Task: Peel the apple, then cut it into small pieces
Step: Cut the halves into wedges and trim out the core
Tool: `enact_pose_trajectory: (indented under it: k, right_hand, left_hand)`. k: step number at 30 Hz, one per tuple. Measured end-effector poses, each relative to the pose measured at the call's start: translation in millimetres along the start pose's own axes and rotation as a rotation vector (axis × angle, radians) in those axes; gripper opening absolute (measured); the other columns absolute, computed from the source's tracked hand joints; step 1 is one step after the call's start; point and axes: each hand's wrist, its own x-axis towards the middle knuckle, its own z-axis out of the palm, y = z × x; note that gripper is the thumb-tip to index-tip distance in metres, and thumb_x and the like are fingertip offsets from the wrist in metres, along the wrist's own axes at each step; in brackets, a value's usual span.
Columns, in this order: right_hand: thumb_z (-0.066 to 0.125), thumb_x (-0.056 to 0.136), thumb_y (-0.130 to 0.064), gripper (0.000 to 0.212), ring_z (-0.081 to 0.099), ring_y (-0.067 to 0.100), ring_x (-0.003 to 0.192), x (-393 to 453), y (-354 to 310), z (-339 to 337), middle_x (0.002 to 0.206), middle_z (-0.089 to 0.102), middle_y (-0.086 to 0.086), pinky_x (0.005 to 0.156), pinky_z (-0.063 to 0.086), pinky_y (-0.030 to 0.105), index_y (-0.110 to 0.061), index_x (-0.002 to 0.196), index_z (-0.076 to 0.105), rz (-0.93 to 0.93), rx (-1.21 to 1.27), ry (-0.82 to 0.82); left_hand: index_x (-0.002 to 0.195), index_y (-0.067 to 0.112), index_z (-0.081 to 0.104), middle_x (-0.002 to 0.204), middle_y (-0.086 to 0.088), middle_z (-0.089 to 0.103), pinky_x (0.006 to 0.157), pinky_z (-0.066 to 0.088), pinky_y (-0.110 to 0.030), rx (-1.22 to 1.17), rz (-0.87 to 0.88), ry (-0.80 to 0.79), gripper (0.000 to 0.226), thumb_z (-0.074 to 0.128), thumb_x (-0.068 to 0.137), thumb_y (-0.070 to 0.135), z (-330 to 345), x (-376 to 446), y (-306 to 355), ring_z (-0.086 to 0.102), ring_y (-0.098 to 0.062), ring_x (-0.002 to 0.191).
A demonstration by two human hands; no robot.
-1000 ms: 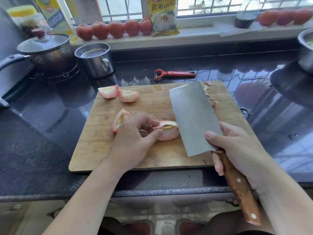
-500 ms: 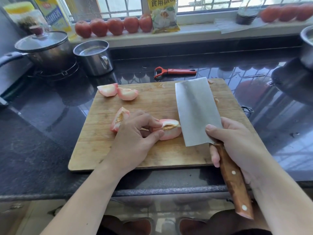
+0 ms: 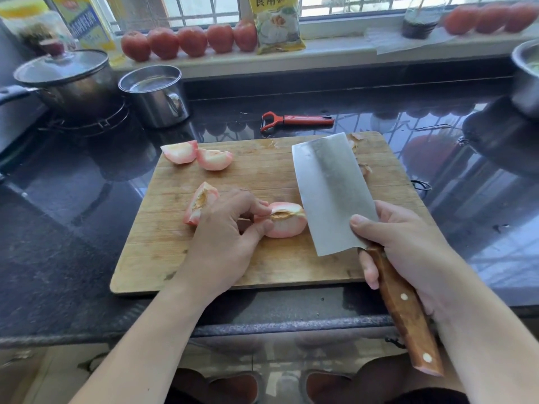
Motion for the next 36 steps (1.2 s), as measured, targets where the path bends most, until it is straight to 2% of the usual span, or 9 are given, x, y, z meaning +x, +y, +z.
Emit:
enact_pose_trajectory:
  k: [4, 8, 17, 21, 24, 28, 31, 33, 36]
  right_hand:
    - [0.05, 0.105, -0.018, 0.019, 0.047, 0.019, 0.036, 2, -1, 0, 0.078, 0.074, 0.015, 0.038, 0.038, 0.024, -0.019, 0.11, 0.068, 0.015, 0.037, -0.028]
    - [0.05, 0.104, -0.019, 0.02, 0.043, 0.022, 0.036, 1, -3, -1, 0.053, 0.058, 0.017, 0.039, 0.037, 0.025, -0.013, 0.111, 0.069, 0.045, 0.084, -0.01]
    - [0.049, 0.105, -0.017, 0.02, 0.045, 0.018, 0.034, -3, -7, 3, 0.055, 0.062, 0.013, 0.034, 0.034, 0.021, -0.016, 0.112, 0.068, 0.054, 0.114, 0.003]
    - [0.05, 0.105, -0.018, 0.02, 0.046, 0.019, 0.035, -2, -6, 3, 0.063, 0.064, 0.018, 0.035, 0.035, 0.022, -0.016, 0.113, 0.068, 0.059, 0.103, -0.006]
    - [0.05, 0.105, -0.017, 0.019, 0.045, 0.017, 0.034, -2, -7, 5, 0.056, 0.063, 0.01, 0.036, 0.036, 0.023, -0.013, 0.113, 0.067, 0.044, 0.111, -0.008]
    - [0.051, 0.105, -0.019, 0.02, 0.045, 0.019, 0.036, 0, -9, 5, 0.052, 0.057, 0.014, 0.037, 0.038, 0.023, -0.014, 0.112, 0.068, 0.076, 0.123, -0.005]
    - [0.051, 0.104, -0.018, 0.02, 0.043, 0.019, 0.034, 2, -10, 6, 0.049, 0.055, 0.013, 0.036, 0.037, 0.024, -0.011, 0.112, 0.067, 0.089, 0.168, 0.001]
    - [0.051, 0.104, -0.017, 0.02, 0.043, 0.019, 0.035, 2, -9, 8, 0.055, 0.059, 0.019, 0.037, 0.037, 0.025, -0.011, 0.113, 0.068, 0.091, 0.183, -0.009]
    - [0.051, 0.104, -0.016, 0.02, 0.044, 0.019, 0.037, 3, -7, 8, 0.083, 0.07, 0.028, 0.038, 0.037, 0.026, -0.014, 0.113, 0.068, 0.078, 0.192, -0.043]
  left_hand:
    - [0.09, 0.015, 0.073, 0.103, 0.014, 0.069, 0.095, 0.054, -0.027, -0.033, -0.014, 0.003, 0.016, 0.078, 0.086, 0.0, 0, 0, -2, 0.065, -0.004, 0.105]
    - [0.09, 0.011, 0.073, 0.103, 0.011, 0.069, 0.088, 0.053, -0.015, -0.045, 0.011, -0.011, 0.017, 0.077, 0.086, -0.004, -1, 0, 0, 0.065, -0.004, 0.105]
    - [0.091, 0.013, 0.073, 0.104, 0.013, 0.067, 0.094, 0.056, -0.033, -0.033, 0.035, -0.019, 0.016, 0.078, 0.085, -0.001, 0, 1, -5, 0.065, -0.008, 0.107]
    - [0.089, 0.018, 0.072, 0.105, 0.019, 0.066, 0.099, 0.052, -0.048, -0.012, 0.057, -0.008, 0.008, 0.074, 0.082, 0.019, 1, 2, -8, 0.065, -0.01, 0.108]
    - [0.089, 0.018, 0.07, 0.103, 0.018, 0.066, 0.097, 0.053, -0.049, -0.021, 0.066, -0.016, 0.01, 0.077, 0.084, 0.013, 2, 2, -10, 0.065, -0.012, 0.107]
    - [0.089, 0.016, 0.071, 0.106, 0.013, 0.067, 0.094, 0.055, -0.045, -0.032, 0.051, -0.032, 0.019, 0.078, 0.085, -0.001, 2, 3, -11, 0.064, -0.013, 0.108]
    - [0.089, 0.02, 0.069, 0.106, 0.016, 0.066, 0.097, 0.054, -0.047, -0.032, 0.055, -0.042, 0.018, 0.077, 0.087, 0.003, 2, 2, -11, 0.065, -0.012, 0.107]
    - [0.088, 0.026, 0.065, 0.108, 0.019, 0.065, 0.104, 0.048, -0.052, 0.004, 0.085, -0.032, 0.014, 0.074, 0.086, 0.016, 3, 0, -8, 0.064, -0.01, 0.103]
    - [0.086, 0.028, 0.061, 0.113, 0.028, 0.066, 0.109, 0.043, -0.057, 0.038, 0.081, -0.029, 0.014, 0.075, 0.087, 0.026, 5, 0, -5, 0.064, -0.004, 0.101]
